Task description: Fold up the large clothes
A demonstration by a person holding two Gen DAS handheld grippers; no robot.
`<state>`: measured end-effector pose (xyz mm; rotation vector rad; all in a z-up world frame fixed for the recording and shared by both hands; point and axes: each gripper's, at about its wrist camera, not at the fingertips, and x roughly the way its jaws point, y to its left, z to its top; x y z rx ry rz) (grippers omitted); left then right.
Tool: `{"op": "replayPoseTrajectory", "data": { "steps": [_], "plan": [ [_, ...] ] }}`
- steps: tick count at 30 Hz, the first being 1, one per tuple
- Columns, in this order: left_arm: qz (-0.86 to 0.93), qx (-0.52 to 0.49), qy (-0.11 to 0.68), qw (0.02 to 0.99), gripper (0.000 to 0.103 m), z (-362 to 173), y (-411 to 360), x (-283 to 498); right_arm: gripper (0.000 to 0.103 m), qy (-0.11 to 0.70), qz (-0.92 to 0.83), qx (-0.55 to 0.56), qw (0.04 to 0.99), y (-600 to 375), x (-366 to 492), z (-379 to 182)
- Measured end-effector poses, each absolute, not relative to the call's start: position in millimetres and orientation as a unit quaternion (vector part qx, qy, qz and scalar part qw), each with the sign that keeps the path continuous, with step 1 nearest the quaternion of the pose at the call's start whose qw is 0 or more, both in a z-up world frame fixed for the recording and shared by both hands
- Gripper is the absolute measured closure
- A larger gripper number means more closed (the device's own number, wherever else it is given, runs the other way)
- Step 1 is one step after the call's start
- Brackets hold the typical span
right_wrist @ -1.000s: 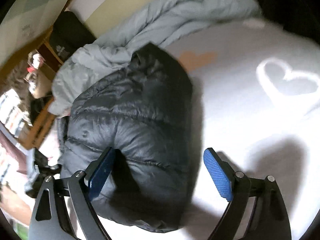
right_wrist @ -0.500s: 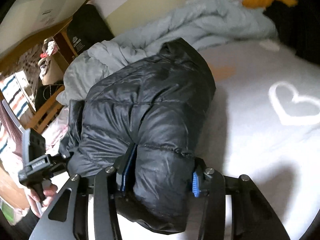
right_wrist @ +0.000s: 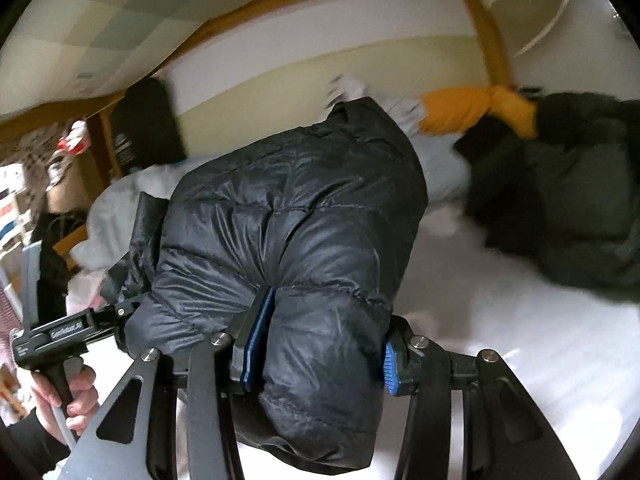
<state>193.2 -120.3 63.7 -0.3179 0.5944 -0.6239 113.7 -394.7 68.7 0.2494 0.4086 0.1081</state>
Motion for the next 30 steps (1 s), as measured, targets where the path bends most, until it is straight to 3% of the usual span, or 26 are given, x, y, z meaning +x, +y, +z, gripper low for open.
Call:
{"op": "replayPoseTrajectory", "data": {
  "steps": [9, 18, 20, 24, 26, 28, 30],
  "plan": [
    [-0.298, -0.085, 0.285, 0.907, 0.062, 24, -231, 237, 0.055, 0.233, -0.032, 0.145, 0.961, -492, 150, 30],
    [-0.235, -0.035, 0.28, 0.93, 0.062, -21, -243, 266, 0.054, 0.277, -0.012, 0.127, 0.952, -477, 223, -17],
    [-0.229, -0.035, 0.282, 0.931, 0.058, -27, -244, 268, 0.054, 0.28, -0.015, 0.128, 0.951, -481, 227, -22],
    [-0.194, -0.018, 0.26, 0.946, 0.036, -28, -246, 258, 0.051, 0.283, -0.022, 0.135, 0.949, -490, 223, -25],
    [-0.176, -0.016, 0.234, 0.956, 0.03, -21, -241, 248, 0.05, 0.285, -0.028, 0.13, 0.949, -488, 214, -23],
    [-0.16, -0.002, 0.202, 0.966, 0.019, -11, -235, 234, 0.046, 0.281, -0.029, 0.134, 0.95, -484, 203, -19],
    [-0.156, 0.016, 0.173, 0.972, 0.016, 0, -230, 220, 0.038, 0.277, -0.044, 0.134, 0.95, -481, 199, -13]
  ]
}}
